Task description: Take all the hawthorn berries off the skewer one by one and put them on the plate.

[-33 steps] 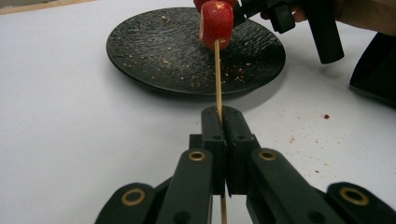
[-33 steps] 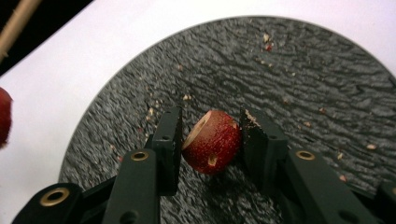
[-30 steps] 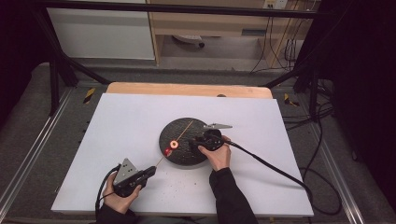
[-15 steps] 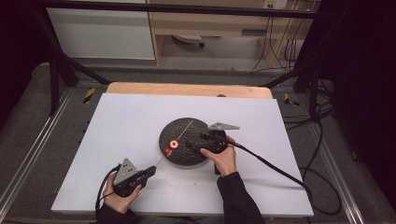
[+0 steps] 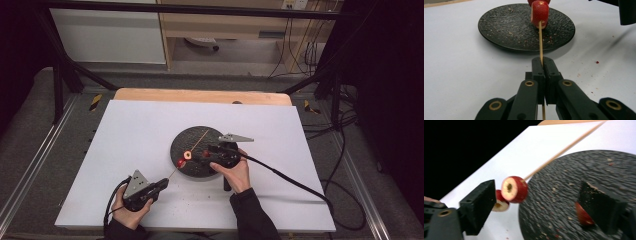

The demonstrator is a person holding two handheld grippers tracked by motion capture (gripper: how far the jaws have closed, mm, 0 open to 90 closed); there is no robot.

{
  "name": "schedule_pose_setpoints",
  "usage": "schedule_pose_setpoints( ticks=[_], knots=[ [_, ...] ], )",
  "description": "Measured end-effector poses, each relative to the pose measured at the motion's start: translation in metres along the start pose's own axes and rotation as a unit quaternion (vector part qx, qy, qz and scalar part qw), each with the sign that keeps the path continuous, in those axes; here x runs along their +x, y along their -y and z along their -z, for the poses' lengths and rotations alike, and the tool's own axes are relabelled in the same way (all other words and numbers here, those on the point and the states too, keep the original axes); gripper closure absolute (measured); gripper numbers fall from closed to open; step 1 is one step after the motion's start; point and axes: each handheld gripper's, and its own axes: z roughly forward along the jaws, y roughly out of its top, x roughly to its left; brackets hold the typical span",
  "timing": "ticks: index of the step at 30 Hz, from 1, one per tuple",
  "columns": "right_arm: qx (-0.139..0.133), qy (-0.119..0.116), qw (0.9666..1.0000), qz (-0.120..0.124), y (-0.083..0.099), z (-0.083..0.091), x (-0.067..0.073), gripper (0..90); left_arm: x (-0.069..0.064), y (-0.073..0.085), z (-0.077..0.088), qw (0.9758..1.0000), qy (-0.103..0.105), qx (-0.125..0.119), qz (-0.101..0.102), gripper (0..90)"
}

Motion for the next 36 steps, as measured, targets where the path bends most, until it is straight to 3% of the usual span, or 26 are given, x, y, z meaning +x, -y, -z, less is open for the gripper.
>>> schedule_pose_setpoints(
  ticks=[12, 22, 27, 36],
  knots=[
    [-0.010, -0.018, 0.9994, -0.028, 0.001, -0.020, 0.007, 36.7, -0.001, -0.001, 0.000, 1.0000, 0.001, -0.002, -0.002, 88.4],
    [0.010, -0.050, 0.9968, -0.061, 0.004, -0.023, 0.008, 60.3, -0.002, -0.001, -0.001, 1.0000, 0.002, -0.001, -0.003, 88.4],
    [0.009, -0.054, 0.9965, -0.064, 0.002, -0.021, 0.008, 61.5, -0.003, -0.001, 0.000, 1.0000, 0.002, -0.005, -0.004, 88.4],
    [-0.014, -0.032, 0.9978, -0.057, -0.014, -0.015, 0.001, 61.7, -0.001, -0.002, 0.002, 0.9999, 0.001, -0.013, -0.003, 88.4]
  ],
)
